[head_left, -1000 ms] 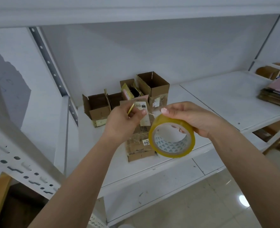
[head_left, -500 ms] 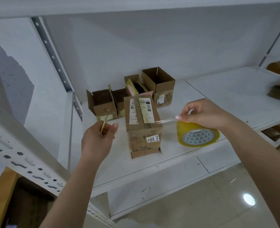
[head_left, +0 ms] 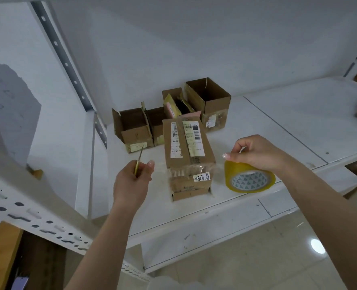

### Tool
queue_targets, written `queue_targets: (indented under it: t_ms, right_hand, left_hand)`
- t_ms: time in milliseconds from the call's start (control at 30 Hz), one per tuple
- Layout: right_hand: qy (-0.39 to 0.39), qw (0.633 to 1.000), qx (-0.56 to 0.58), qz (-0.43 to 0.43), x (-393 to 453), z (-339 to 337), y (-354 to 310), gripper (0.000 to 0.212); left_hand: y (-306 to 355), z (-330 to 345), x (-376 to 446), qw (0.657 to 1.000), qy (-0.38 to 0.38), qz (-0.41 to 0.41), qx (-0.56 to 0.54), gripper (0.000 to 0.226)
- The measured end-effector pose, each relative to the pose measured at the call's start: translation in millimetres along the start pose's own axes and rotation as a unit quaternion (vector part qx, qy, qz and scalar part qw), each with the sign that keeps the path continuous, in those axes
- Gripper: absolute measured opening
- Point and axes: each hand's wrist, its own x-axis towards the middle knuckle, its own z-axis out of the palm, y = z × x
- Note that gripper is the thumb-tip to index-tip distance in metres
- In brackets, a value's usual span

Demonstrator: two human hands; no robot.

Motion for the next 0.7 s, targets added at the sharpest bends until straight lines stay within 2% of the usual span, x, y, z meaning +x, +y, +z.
queue_targets:
  t_ms: [367,567,700]
  right_hand:
    - [-0.036,0.996,0.079,0.034,8.1,38.8,12.8,0.023]
    - [-0.035,0.995,0.084,0.041,8.0,39.8,14.3,0.024]
    - [-0.038,0.996,0.074,0.044,8.0,37.9,14.0,0.025]
  left_hand:
    - [-3.8,43.8,-24.8,0.972,-0.082,-0.125,-0.184,0.040]
    - [-10.3,50.2,-32.2,0.959,-0.130,-0.177,-0.180,0.057]
    - [-15.1,41.6,-23.6,0.965,-0.132,-0.160,-0.161,0.047]
